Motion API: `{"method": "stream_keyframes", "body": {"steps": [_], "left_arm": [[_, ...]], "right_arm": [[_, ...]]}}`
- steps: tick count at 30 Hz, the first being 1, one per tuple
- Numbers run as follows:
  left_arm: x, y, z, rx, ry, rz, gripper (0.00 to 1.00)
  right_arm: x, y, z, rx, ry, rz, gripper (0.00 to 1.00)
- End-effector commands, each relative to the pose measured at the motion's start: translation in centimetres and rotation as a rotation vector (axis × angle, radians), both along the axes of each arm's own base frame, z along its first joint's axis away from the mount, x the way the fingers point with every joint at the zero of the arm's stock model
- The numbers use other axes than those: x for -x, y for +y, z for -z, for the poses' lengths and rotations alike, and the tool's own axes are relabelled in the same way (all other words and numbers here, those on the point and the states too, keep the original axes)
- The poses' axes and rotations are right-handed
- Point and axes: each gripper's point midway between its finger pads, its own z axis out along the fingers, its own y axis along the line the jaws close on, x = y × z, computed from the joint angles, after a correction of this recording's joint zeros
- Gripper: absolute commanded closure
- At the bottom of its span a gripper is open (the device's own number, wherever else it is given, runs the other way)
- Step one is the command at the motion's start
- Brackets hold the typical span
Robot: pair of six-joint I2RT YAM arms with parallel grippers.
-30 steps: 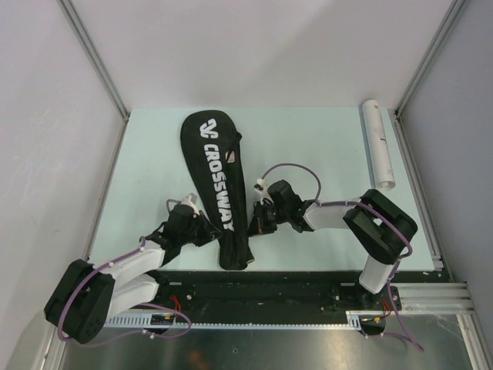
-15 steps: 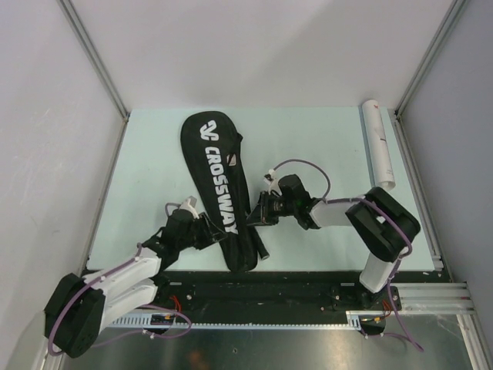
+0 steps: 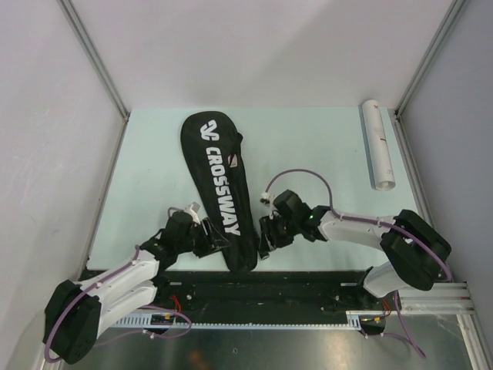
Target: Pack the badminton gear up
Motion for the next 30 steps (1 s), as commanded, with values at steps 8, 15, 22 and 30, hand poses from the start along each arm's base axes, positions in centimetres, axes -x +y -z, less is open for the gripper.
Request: {"method": "stream_keyframes", "body": {"steps": [8,15,22,30], "left_arm": [[1.9,-0.4,0.7,0.024,0.057,0.011,0.58],[2.5,0.0,1.8,-0.001,0.068,0.002,0.78],[2.3,-0.7,1.2,0.009,0.051,0.01,0.91],[2.8,-1.8,1.2,0.015,0.056,0.033,0.99]], "right_arm": [[2.8,0.4,4.0,0.134,-0.037,-0.045,0.54],[1.6,2.6,1.3,0.003,-0.07,0.002,0.96],[3.6,7.5,-2.4,-0.265,0.028,-0.082,1.0],[1.8,8.0,0.7,-0.3,0.146,-0.047,0.78]]}}
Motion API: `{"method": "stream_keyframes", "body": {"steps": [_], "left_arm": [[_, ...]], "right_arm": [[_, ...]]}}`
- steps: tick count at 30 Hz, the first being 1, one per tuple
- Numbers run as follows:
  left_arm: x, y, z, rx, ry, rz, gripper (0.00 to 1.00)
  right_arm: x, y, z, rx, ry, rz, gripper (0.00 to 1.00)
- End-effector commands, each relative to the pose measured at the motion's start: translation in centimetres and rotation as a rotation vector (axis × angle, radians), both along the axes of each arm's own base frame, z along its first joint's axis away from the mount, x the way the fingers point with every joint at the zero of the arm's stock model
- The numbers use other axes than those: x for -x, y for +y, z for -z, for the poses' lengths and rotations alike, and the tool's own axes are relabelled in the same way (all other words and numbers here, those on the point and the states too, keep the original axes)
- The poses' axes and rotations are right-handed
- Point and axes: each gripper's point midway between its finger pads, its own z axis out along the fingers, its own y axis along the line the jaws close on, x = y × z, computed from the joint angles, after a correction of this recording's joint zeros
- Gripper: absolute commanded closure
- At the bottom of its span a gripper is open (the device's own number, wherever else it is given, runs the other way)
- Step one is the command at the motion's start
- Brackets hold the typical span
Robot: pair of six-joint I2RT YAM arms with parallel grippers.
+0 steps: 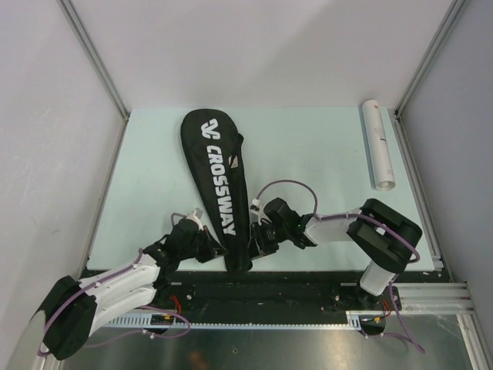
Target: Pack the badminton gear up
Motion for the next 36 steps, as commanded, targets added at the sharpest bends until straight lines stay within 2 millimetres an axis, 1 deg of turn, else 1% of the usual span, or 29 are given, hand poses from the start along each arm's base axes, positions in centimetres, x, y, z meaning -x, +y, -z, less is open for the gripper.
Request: {"method": "stream_keyframes", "body": {"steps": [1,2,3,4,5,6,7,9,10,11,14,15,16,17,19,20,22,23,25,26,27,28,29,31,32,33,34,35,36], "left_arm": [[0.9,-1.2,-0.3,0.034,0.035,0.032,0.99],[0.9,-1.2,-0.4,0.035,0.032,0.033,0.99],[0.9,-1.2,-0.5,0.04,0.024,0.034,1.0],[0.7,-1.2,-0.7,0.043,0.018,0.025,1.0],[0.5,-1.0,-0.7,0.041,0.008,0.014,0.99],[0.5,-1.0,-0.9,0.049,-0.003,0.011,0.98],[0.4,-1.0,-0.9,0.051,-0.006,0.004,0.98],[0.4,-0.9,-0.8,0.049,-0.005,0.001,0.98],[0.4,-0.9,-0.8,0.049,-0.004,-0.003,0.98],[0.4,-0.9,-0.7,0.048,-0.001,-0.002,0.97],[0.6,-0.9,-0.6,0.046,0.01,-0.001,0.95],[0.6,-0.9,-0.5,0.045,0.013,0.002,0.94],[0.6,-0.9,-0.5,0.044,0.014,0.0,0.94],[0.6,-0.9,-0.5,0.043,0.013,-0.001,0.93],[0.7,-0.9,-0.4,0.042,0.016,0.002,0.93],[0.7,-0.9,-0.5,0.045,0.014,0.003,0.93],[0.7,-0.9,-0.5,0.046,0.016,0.001,0.92],[0.7,-0.9,-0.4,0.042,0.019,0.002,0.92],[0.7,-0.9,-0.4,0.041,0.022,0.003,0.93],[0.7,-0.9,-0.3,0.038,0.026,0.003,0.93],[0.7,-0.9,-0.3,0.035,0.029,0.005,0.93],[0.8,-1.0,-0.2,0.032,0.03,0.007,0.93],[0.7,-1.0,-0.3,0.03,0.032,0.009,0.94],[0.8,-1.2,-0.3,0.027,0.029,0.017,0.94],[0.8,-1.1,-0.3,0.027,0.031,0.018,0.94],[0.8,-1.1,-0.3,0.029,0.029,0.015,0.94],[0.8,-1.0,-0.2,0.026,0.024,0.01,0.94],[0.8,-1.0,-0.2,0.029,0.019,0.009,0.94],[0.8,-0.9,-0.3,0.033,0.019,0.004,0.93]], "right_arm": [[-1.7,3.1,-2.3,-0.189,-0.004,0.002,0.76],[-1.6,3.1,-2.5,-0.186,-0.034,-0.011,0.73],[-1.9,3.0,-3.3,-0.184,-0.069,-0.002,0.64],[-1.9,1.8,-2.5,-0.126,-0.058,0.013,0.59],[-2.2,1.1,-2.3,-0.097,-0.091,0.007,0.55],[-2.2,-0.1,-2.0,-0.044,-0.09,0.022,0.5],[-2.7,-0.8,-2.0,-0.026,-0.097,0.034,0.49],[-2.2,-1.9,-1.8,-0.014,-0.089,0.021,0.49],[-2.1,-2.3,-2.3,-0.018,-0.095,0.022,0.49],[-1.9,-2.9,-2.1,-0.008,-0.091,0.024,0.49],[-2.0,-3.7,-2.5,-0.007,-0.099,0.036,0.48],[-2.1,-4.0,-2.3,-0.003,-0.101,0.038,0.48],[-2.0,-4.1,-2.3,-0.008,-0.103,0.037,0.49],[-2.0,-4.0,-2.2,-0.01,-0.098,0.033,0.55],[-2.1,-3.5,-2.3,-0.033,-0.1,0.028,0.61],[-1.9,-3.2,-2.0,-0.042,-0.084,0.015,0.69],[-2.1,-2.2,-2.0,-0.073,-0.081,0.023,0.76],[-1.8,-1.9,-1.0,-0.062,-0.057,0.02,0.82],[-1.6,-0.2,-1.4,-0.116,-0.046,0.008,0.88],[-1.1,0.4,-1.0,-0.124,-0.024,-0.014,0.93],[-0.4,1.4,-1.4,-0.15,-0.032,-0.038,0.94],[-0.5,2.1,-2.0,-0.167,-0.031,-0.039,0.96],[-0.5,2.1,-2.0,-0.166,-0.031,-0.037,0.97],[-1.7,1.4,-2.3,-0.143,-0.048,0.012,0.96],[-2.3,0.2,-1.5,-0.087,-0.052,0.038,0.92],[-3.1,-0.5,-2.1,-0.078,-0.075,0.06,0.9],[-4.5,-1.7,-1.9,-0.046,-0.092,0.108,0.86],[-4.7,-2.8,-1.7,-0.011,-0.109,0.103,0.82],[-5.3,-3.3,-2.6,-0.017,-0.135,0.113,0.77]]}}
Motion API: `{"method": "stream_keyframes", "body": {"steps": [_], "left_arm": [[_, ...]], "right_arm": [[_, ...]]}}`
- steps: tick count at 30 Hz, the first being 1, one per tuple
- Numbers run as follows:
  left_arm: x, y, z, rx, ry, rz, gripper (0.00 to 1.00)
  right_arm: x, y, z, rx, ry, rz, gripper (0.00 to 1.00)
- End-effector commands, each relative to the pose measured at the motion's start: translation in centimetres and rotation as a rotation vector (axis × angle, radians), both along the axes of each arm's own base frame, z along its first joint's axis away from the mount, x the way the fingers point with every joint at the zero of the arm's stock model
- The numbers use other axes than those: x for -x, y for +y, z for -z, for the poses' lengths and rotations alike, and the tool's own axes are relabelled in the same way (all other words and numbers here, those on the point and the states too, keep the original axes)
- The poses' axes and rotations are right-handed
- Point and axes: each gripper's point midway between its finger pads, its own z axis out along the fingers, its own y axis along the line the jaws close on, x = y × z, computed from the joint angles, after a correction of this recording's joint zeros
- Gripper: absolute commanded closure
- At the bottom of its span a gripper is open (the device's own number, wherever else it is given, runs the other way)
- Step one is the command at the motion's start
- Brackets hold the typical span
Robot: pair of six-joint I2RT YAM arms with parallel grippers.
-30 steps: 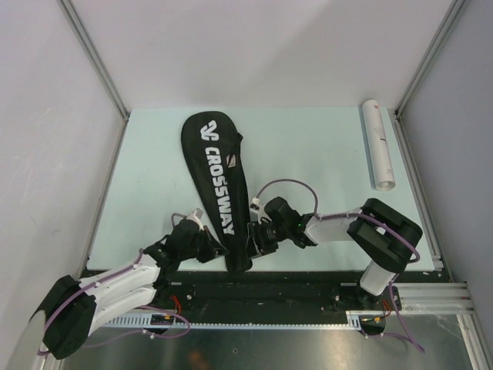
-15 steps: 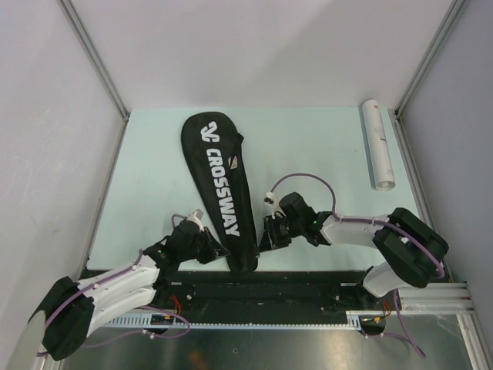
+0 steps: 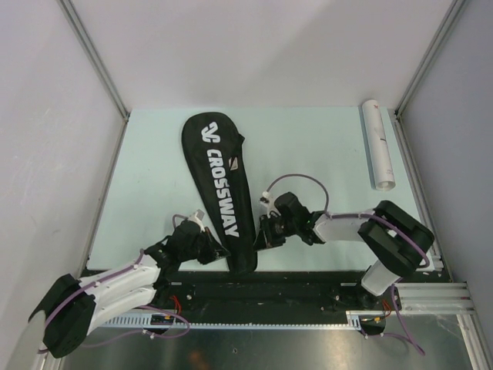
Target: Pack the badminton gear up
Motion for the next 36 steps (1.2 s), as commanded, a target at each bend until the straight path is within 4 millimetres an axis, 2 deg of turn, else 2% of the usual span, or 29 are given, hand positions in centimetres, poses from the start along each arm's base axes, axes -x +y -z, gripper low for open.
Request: {"method": "stream_keyframes", "body": {"steps": [1,3,4,6,7,9,10,11,12,13,14,15,16,17,20,21,23,25,26,28,29,31,32,34,36], "left_arm": [[0.5,-0.4,-0.2,0.023,0.008,0.007,0.93],[0.4,-0.4,-0.4,0.029,0.0,0.004,0.93],[0.4,-0.4,-0.4,0.031,0.0,0.003,0.93],[0.5,-0.3,-0.3,0.03,0.001,0.003,0.93],[0.5,-0.3,-0.3,0.032,-0.003,0.002,0.93],[0.6,-0.3,-0.3,0.034,-0.002,0.006,0.92],[0.6,-0.3,-0.3,0.035,-0.004,0.008,0.92],[0.5,-0.4,-0.5,0.035,-0.011,0.014,0.92],[0.4,-0.5,-0.6,0.035,-0.017,0.018,0.92],[0.4,-0.5,-0.7,0.034,-0.019,0.022,0.92],[0.3,-0.6,-0.9,0.035,-0.024,0.026,0.91],[0.3,-0.6,-1.0,0.037,-0.028,0.029,0.91],[0.3,-0.6,-1.0,0.036,-0.027,0.029,0.91],[0.2,-0.7,-1.1,0.037,-0.03,0.032,0.9],[0.1,-0.8,-1.3,0.037,-0.034,0.039,0.9],[0.2,-0.9,-1.3,0.037,-0.033,0.042,0.9],[0.2,-0.9,-1.3,0.038,-0.033,0.049,0.9],[0.3,-0.9,-1.4,0.041,-0.035,0.051,0.9],[0.3,-0.9,-1.3,0.04,-0.031,0.05,0.9],[0.3,-1.0,-1.4,0.044,-0.034,0.052,0.9],[0.2,-1.0,-1.6,0.046,-0.041,0.055,0.9],[0.2,-1.0,-1.7,0.049,-0.047,0.056,0.9],[0.2,-1.0,-1.7,0.05,-0.048,0.054,0.89],[0.2,-1.0,-1.7,0.052,-0.048,0.053,0.89],[0.2,-1.1,-1.8,0.051,-0.057,0.058,0.89]], "right_arm": [[-5.1,-3.6,-1.9,0.061,-0.127,0.135,0.66],[-6.9,-4.9,-2.2,0.065,-0.136,0.183,0.57],[-8.6,-6.0,-1.9,0.065,-0.114,0.236,0.52],[-11.1,-5.9,-2.9,0.014,-0.106,0.269,0.5],[-11.4,-5.5,-2.5,-0.019,-0.062,0.254,0.46],[-14.3,-3.7,-5.0,-0.162,-0.099,0.254,0.39],[-14.9,-2.8,-4.1,-0.191,-0.064,0.225,0.3],[-15.6,-2.0,-4.3,-0.216,-0.07,0.206,0.27],[-17.1,-0.8,-5.9,-0.257,-0.096,0.184,0.26],[-17.7,-0.4,-5.5,-0.266,-0.072,0.194,0.24],[-18.4,0.0,-4.3,-0.267,-0.062,0.199,0.24],[-19.5,0.6,-4.6,-0.283,-0.069,0.201,0.23],[-20.2,0.8,-4.0,-0.277,-0.059,0.221,0.23],[-20.6,1.0,-2.4,-0.257,-0.036,0.236,0.23],[-22.6,1.3,-0.7,-0.195,-0.085,0.276,0.24],[-23.1,1.2,0.6,-0.159,-0.087,0.29,0.24],[-24.4,1.5,0.9,-0.133,-0.109,0.299,0.25],[-25.7,1.2,2.2,-0.09,-0.11,0.337,0.25],[-27.1,1.7,1.4,-0.094,-0.135,0.346,0.26],[-27.1,1.9,3.7,-0.021,-0.088,0.336,0.3],[-28.2,2.3,3.2,-0.007,-0.117,0.345,0.3],[-28.4,2.5,4.1,0.025,-0.117,0.345,0.3],[-28.9,3.2,3.5,0.009,-0.12,0.34,0.31],[-28.0,4.3,4.2,0.0,-0.079,0.299,0.34],[-27.7,5.4,3.4,-0.067,-0.062,0.276,0.41]]}}
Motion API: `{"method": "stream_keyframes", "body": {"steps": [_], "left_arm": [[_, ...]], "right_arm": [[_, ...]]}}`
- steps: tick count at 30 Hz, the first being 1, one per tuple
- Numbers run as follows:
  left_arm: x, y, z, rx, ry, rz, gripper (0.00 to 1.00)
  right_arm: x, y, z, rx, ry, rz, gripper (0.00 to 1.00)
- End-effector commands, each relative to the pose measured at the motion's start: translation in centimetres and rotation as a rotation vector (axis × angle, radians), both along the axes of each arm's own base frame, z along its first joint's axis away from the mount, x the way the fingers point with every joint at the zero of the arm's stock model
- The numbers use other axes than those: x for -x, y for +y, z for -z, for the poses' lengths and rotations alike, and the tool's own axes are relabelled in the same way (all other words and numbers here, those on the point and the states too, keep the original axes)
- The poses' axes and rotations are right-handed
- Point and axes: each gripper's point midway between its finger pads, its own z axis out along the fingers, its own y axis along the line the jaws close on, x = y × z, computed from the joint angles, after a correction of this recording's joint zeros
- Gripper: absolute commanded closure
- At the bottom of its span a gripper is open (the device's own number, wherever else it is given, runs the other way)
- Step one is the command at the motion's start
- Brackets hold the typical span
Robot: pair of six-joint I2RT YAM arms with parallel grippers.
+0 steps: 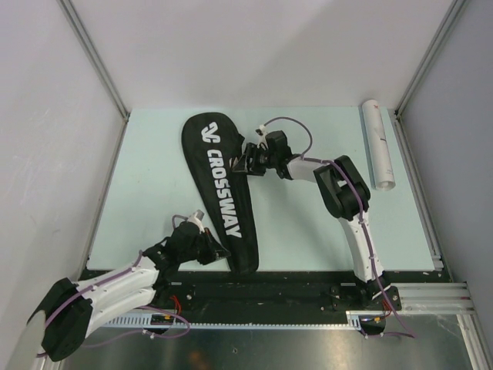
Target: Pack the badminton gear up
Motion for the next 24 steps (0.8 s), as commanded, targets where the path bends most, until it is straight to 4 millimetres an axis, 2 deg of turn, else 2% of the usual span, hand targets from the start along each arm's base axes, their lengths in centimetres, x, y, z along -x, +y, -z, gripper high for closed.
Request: {"method": "stream_keyframes", "body": {"steps": [1,2,3,5,6,8,10,11,12,13,15,19,20,21,22,23,24], "left_arm": [[-0.1,-1.0,-1.6,0.03,-0.047,0.056,0.88],[-0.2,-1.1,-1.8,0.033,-0.059,0.066,0.86],[-0.2,-1.1,-2.0,0.03,-0.069,0.075,0.81],[-0.8,-1.3,-3.2,0.024,-0.128,0.096,0.75],[-0.9,-1.0,-3.4,0.006,-0.136,0.094,0.67],[-1.9,-1.2,-5.7,0.0,-0.225,0.112,0.61],[-3.0,-0.9,-8.1,-0.035,-0.308,0.111,0.52],[-3.5,-0.8,-9.2,-0.041,-0.345,0.103,0.49],[-4.1,-0.6,-10.1,-0.058,-0.378,0.087,0.42],[-4.9,-0.8,-12.0,-0.063,-0.425,0.086,0.37],[-6.2,-1.4,-13.9,-0.08,-0.457,0.084,0.34],[-8.2,-2.7,-15.0,-0.147,-0.488,0.123,0.37],[-8.5,-3.0,-15.2,-0.151,-0.489,0.126,0.37],[-9.1,-3.4,-16.1,-0.152,-0.509,0.124,0.35],[-9.6,-3.7,-15.4,-0.182,-0.496,0.135,0.34],[-10.0,-3.8,-15.5,-0.196,-0.503,0.14,0.33],[-10.4,-4.1,-16.0,-0.201,-0.516,0.146,0.3]], "right_arm": [[2.3,0.7,3.8,0.035,0.118,-0.04,0.46],[2.5,1.0,3.2,0.01,0.121,-0.05,0.51],[2.4,1.1,2.5,-0.016,0.122,-0.044,0.61],[2.0,0.9,0.1,-0.06,0.108,-0.038,0.73],[1.8,0.8,-0.9,-0.079,0.097,-0.036,0.83],[1.4,0.7,-4.0,-0.116,0.062,-0.03,0.92],[1.3,0.6,-5.4,-0.122,0.056,-0.033,1.0],[1.3,0.5,-6.7,-0.128,0.041,-0.032,1.0],[1.4,0.2,-6.9,-0.118,0.055,-0.022,1.0],[1.4,0.0,-7.2,-0.113,0.054,-0.014,1.0],[1.4,-0.4,-8.2,-0.102,0.056,0.017,1.0],[1.3,-1.2,-10.1,-0.057,0.048,0.098,1.0],[0.7,-1.6,-10.3,-0.028,0.029,0.143,1.0],[1.1,-2.1,-10.7,-0.002,0.043,0.164,1.0],[1.4,-2.1,-10.7,0.016,0.051,0.179,1.0],[0.8,-2.6,-11.0,0.044,0.042,0.232,1.0],[1.3,-2.8,-10.8,0.073,0.058,0.246,1.0]]}}
